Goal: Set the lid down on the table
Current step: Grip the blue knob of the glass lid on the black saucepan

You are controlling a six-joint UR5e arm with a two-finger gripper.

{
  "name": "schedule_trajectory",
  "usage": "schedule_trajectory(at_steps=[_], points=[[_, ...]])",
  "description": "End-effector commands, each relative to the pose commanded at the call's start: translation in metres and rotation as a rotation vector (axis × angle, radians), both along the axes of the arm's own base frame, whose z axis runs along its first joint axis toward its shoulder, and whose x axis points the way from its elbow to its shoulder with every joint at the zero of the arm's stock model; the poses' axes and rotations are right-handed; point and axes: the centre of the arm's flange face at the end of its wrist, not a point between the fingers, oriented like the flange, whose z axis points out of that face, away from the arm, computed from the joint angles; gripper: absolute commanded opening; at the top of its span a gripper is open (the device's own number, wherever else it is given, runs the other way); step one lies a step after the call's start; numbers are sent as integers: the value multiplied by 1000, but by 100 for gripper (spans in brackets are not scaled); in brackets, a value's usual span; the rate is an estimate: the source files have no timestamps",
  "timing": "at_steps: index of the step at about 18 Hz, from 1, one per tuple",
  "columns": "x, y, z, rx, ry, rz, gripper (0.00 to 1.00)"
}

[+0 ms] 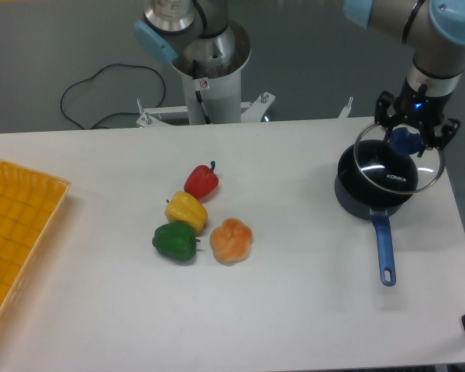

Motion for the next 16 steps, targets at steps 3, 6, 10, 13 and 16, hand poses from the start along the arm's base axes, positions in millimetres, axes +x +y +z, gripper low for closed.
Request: schedule_trajectory(at_steps=[3,6,10,13,16], points=[[1,5,-1,1,1,-6,52],[1,6,0,1,3,-5,52],[5,12,-1,-1,-5,-2,52],[14,31,-2,3,-7,20,52],[27,61,-8,-2,-14,37,52]])
